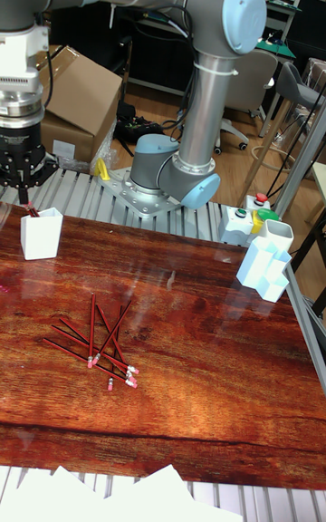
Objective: Put the pen into the pen holder
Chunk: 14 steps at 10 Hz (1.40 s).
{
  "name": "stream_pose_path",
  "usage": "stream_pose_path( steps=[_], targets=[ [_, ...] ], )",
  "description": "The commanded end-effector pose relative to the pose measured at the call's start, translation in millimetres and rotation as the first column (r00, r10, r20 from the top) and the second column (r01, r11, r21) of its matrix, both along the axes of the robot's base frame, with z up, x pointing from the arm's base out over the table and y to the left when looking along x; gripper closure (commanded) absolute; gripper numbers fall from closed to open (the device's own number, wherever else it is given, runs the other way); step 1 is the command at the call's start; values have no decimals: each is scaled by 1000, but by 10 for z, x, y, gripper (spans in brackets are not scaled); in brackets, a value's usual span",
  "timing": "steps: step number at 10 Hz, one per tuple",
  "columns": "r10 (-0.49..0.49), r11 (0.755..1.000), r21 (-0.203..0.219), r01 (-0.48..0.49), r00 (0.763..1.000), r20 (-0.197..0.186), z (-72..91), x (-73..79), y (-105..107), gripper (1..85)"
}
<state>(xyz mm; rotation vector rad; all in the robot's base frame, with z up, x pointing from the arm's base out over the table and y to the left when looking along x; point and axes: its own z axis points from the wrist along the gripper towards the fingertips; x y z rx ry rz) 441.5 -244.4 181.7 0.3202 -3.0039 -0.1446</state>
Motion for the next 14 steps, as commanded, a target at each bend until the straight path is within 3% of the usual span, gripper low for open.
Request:
stream_pose_path(
  steps=[1,7,11,14],
  targets=[
    [-2,1000,-1,2,999,49,-109,60,12,847],
    [-29,1000,-8,29,999,41,-157,-85,60,847],
    [-55,998,-1,55,998,-23,-126,-272,87,847],
    [-72,997,-5,72,997,-41,-86,-310,122,847]
  ],
)
